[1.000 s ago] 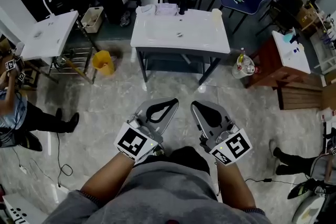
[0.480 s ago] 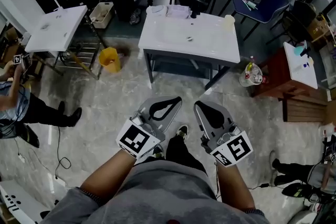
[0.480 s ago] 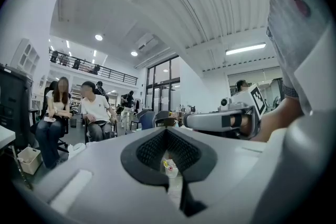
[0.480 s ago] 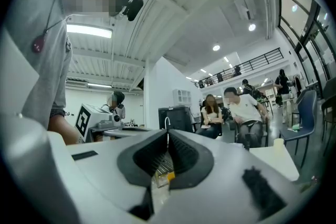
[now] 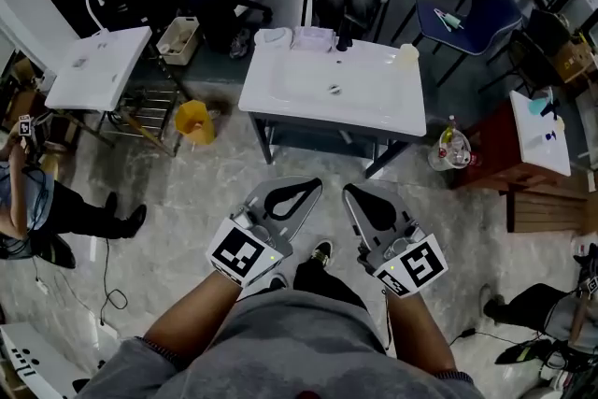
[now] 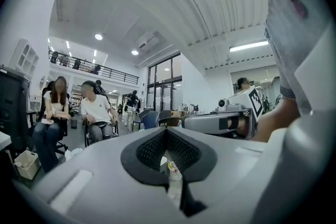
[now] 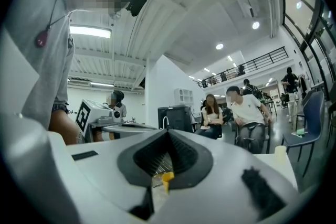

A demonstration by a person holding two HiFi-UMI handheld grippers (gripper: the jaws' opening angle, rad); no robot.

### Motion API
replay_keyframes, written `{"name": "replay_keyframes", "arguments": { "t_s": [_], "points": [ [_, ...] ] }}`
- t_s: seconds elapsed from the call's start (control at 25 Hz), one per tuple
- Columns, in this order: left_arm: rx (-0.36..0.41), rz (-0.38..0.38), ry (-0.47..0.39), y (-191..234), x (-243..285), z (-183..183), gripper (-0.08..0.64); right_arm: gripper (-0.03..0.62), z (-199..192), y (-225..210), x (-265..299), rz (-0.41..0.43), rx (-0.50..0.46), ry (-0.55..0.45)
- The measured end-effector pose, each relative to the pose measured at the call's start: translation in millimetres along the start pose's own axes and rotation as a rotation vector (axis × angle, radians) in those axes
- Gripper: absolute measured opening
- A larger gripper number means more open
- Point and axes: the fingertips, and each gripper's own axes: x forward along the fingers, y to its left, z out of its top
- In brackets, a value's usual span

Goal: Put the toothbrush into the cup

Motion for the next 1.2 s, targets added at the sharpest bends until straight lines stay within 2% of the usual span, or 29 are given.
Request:
{"name": "replay_keyframes", "arguments": {
  "t_s": [0.16, 0.32, 0.44, 0.76, 1.2],
  "points": [
    [-0.018, 0.018, 0.013, 11, 27, 1, 0.006, 0.012, 2, -28, 5, 0.019, -0.001, 0.003],
    [0.007, 0.031, 0.034, 23, 48, -5, 0.006, 0.012, 0, -51, 11, 0.044, -0.013, 0.011],
    [-0.025, 0.05, 0.028, 26, 63, 1, 0.006, 0.012, -1, -64, 13, 0.061, -0.009, 0.009],
    [-0.005, 0.097, 0.034, 38, 83, -4, 0.006, 0.013, -4, -91, 14, 0.091, 0.005, 0.011],
    [-0.017, 0.067, 0.03, 76, 110, -10, 0.006, 0.012, -6, -126, 45, 0.054, -0.013, 0.007]
  ]
}}
